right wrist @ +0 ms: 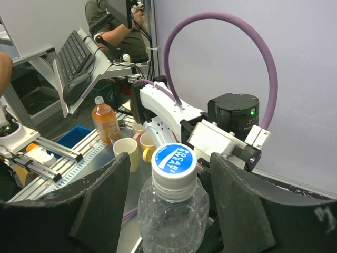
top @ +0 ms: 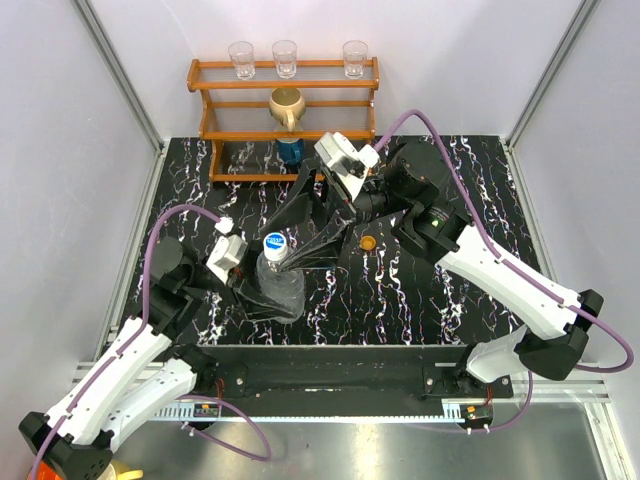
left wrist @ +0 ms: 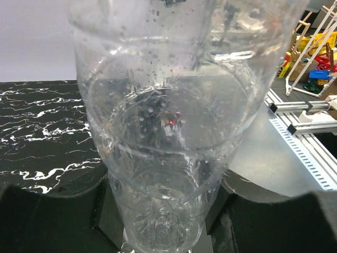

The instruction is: Screw on the bottle caps

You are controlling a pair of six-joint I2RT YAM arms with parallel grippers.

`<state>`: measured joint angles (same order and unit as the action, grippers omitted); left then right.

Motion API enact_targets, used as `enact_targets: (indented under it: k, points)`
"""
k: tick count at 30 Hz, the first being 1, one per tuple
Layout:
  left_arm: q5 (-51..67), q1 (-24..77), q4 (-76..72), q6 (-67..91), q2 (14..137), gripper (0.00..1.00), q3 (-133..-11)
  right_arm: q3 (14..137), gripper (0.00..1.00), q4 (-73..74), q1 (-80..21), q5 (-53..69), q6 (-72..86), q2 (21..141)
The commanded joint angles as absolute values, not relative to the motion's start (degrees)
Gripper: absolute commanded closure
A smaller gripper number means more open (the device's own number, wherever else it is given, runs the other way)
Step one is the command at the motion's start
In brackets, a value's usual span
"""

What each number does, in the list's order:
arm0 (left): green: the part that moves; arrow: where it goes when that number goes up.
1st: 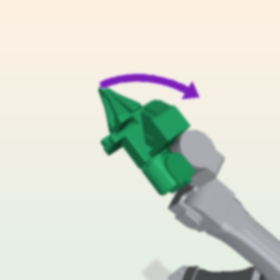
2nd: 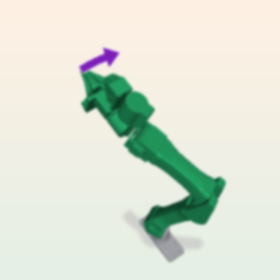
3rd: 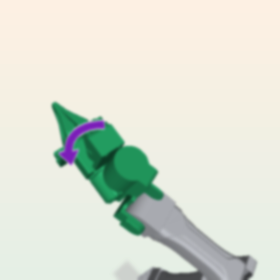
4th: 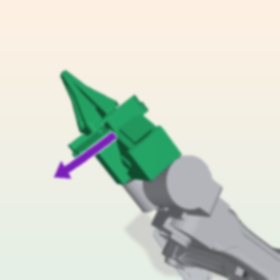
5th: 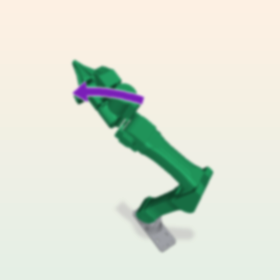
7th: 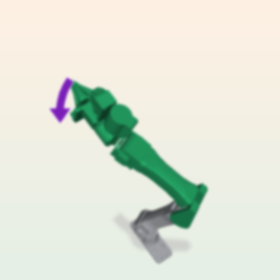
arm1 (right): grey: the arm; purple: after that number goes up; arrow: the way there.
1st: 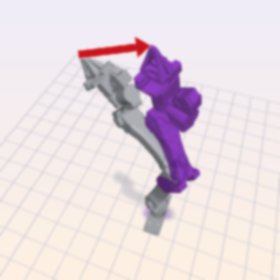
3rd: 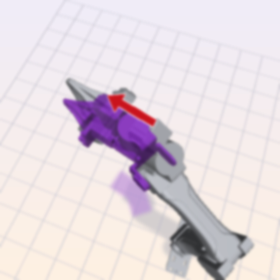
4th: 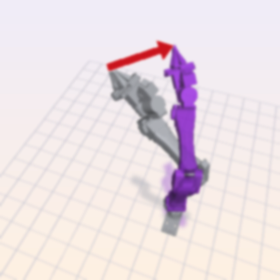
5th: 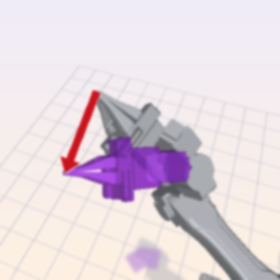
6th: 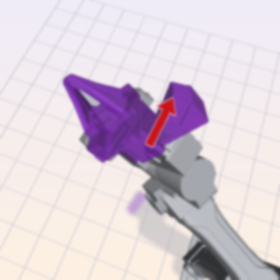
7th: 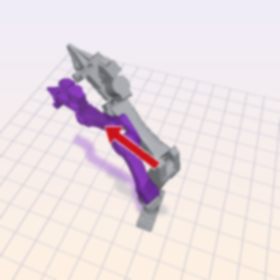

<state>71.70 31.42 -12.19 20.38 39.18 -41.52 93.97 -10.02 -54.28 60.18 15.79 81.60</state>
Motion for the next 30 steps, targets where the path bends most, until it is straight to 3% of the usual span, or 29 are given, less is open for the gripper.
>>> enact_targets:
  k: [1,7,15,20,26,30]
  points:
    - [69.61,30.94,-14.24,19.07,38.67,0.54,-41.22,96.68,0.35,-13.01,-54.76,62.58,17.22,81.47]
    - [69.26,30.85,-13.89,18.90,38.50,0.54,-41.22,97.56,0.44,-12.39,-54.76,63.11,17.67,81.91]
    - [68.29,30.67,-13.89,18.81,38.23,0.54,-41.22,98.61,0.68,-8.71,-54.84,63.28,16.35,82.53]
    - [66.10,30.32,-12.49,17.32,37.97,0.56,-42.18,98.70,0.77,-3.09,-54.76,60.65,11.97,82.09]
    - [56.09,29.36,-4.58,8.63,37.00,0.58,-44.03,98.35,0.99,10.09,-54.93,47.07,3.71,80.60]
    - [46.52,28.92,-2.20,5.72,37.00,0.58,-44.65,98.17,1.00,15.98,-55.02,36.49,1.85,80.42]
